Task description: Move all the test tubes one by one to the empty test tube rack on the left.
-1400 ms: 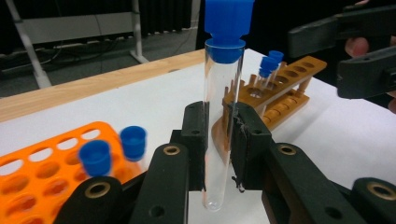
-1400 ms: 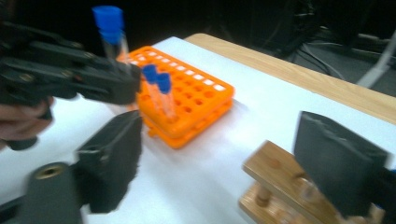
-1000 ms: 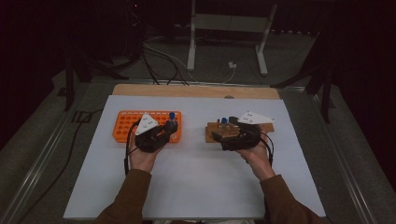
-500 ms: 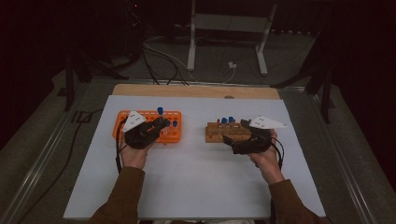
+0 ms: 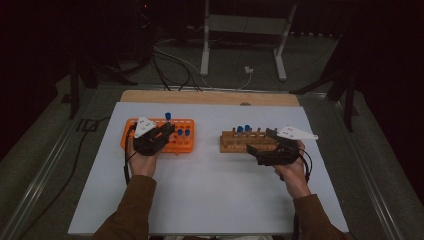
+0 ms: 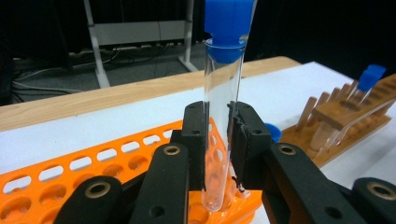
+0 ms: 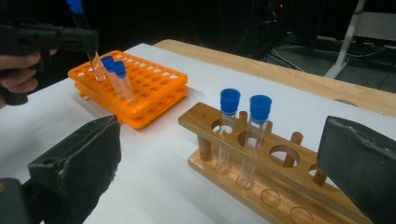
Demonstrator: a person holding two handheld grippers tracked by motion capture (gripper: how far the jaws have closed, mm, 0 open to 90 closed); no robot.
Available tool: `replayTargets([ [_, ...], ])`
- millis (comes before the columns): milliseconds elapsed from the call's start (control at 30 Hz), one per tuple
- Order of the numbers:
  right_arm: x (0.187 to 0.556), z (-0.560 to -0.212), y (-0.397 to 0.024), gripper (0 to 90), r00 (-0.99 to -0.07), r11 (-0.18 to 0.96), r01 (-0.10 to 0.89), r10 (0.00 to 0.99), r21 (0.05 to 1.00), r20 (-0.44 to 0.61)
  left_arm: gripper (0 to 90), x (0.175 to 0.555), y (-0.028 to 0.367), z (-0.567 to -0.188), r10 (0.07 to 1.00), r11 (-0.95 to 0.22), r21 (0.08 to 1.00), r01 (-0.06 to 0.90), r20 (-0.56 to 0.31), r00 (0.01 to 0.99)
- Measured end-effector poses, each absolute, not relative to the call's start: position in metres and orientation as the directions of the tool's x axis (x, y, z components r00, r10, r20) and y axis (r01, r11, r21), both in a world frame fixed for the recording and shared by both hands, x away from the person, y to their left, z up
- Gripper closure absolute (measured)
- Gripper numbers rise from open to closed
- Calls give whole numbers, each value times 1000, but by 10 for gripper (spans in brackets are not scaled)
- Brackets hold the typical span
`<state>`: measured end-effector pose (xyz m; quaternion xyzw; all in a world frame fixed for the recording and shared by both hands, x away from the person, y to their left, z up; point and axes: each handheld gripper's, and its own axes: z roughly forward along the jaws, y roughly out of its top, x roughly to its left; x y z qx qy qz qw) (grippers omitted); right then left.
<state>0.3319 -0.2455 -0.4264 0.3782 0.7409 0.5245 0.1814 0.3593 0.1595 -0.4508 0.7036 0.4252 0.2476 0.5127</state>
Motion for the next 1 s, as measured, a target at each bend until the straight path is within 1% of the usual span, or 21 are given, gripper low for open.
replayTargets([
  [267, 330, -426, -250, 0, -645, 151, 366, 752, 918, 134, 778, 366, 156, -461, 865, -133, 921, 366, -72, 496],
  [433, 331, -427, -251, 0, -644, 147, 369, 753, 918, 138, 778, 368, 156, -468, 868, -125, 914, 385, -88, 490],
  [733, 330, -428, -251, 0, -647, 146, 370, 750, 918, 141, 778, 370, 157, -482, 871, -141, 898, 417, -88, 484],
  [833, 330, -428, -252, 0, -647, 146, 370, 750, 917, 142, 778, 369, 156, -487, 870, -163, 888, 431, -77, 488],
  [1000, 330, -429, -251, 0, -651, 154, 370, 747, 916, 137, 779, 367, 153, -493, 864, -224, 872, 435, -29, 503],
])
